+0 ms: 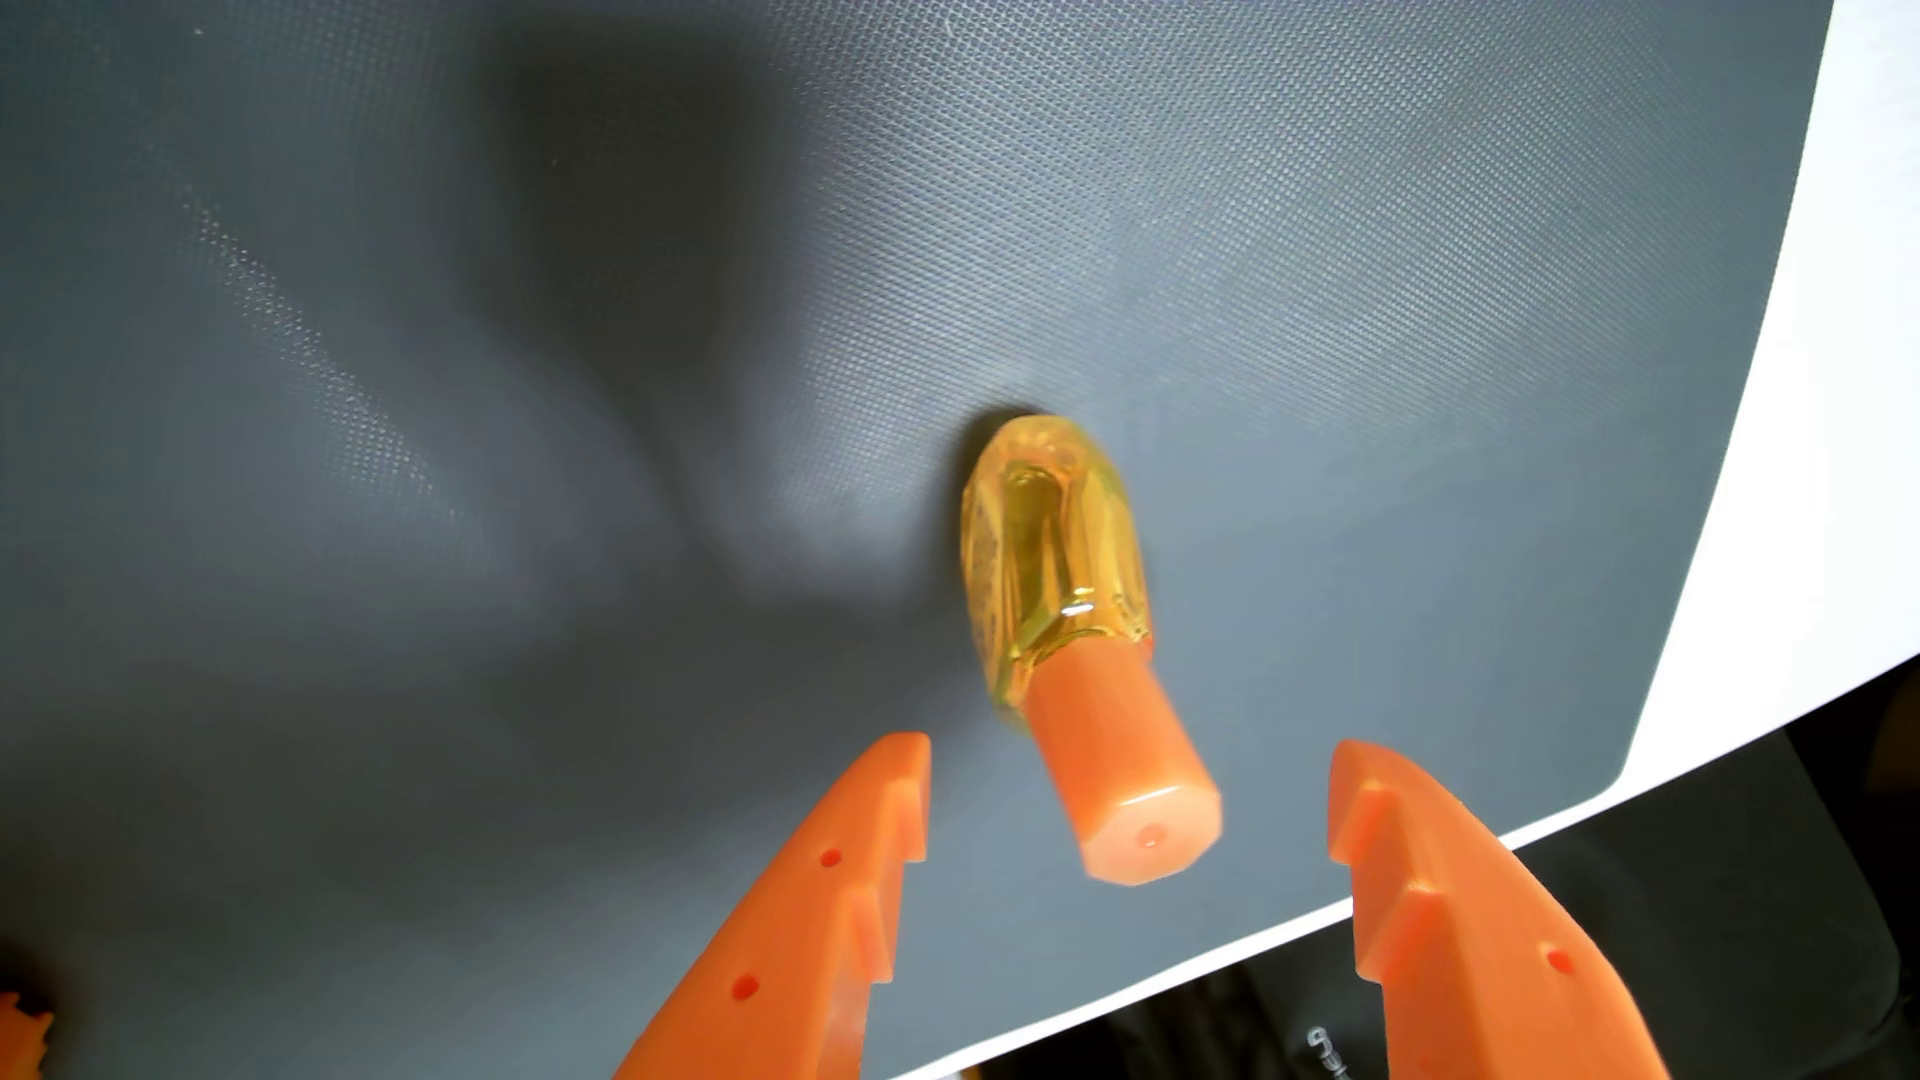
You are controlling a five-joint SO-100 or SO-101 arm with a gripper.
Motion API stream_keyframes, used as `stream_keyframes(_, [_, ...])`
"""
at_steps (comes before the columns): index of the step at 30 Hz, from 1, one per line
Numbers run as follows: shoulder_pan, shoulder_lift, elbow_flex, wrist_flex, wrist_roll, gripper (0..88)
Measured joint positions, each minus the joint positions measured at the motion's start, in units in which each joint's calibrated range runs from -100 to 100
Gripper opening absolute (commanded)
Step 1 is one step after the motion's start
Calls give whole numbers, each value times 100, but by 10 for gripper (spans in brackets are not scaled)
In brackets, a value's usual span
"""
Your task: Grab the eyedrops
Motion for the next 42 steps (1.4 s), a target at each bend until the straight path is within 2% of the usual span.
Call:
stream_keyframes(9, [-120,967,-1011,410,-68,223])
stream_keyframes(19, [-277,1128,-1020,384,-288,222])
stream_keyframes(42, [-150,1128,-397,-78,-371,220])
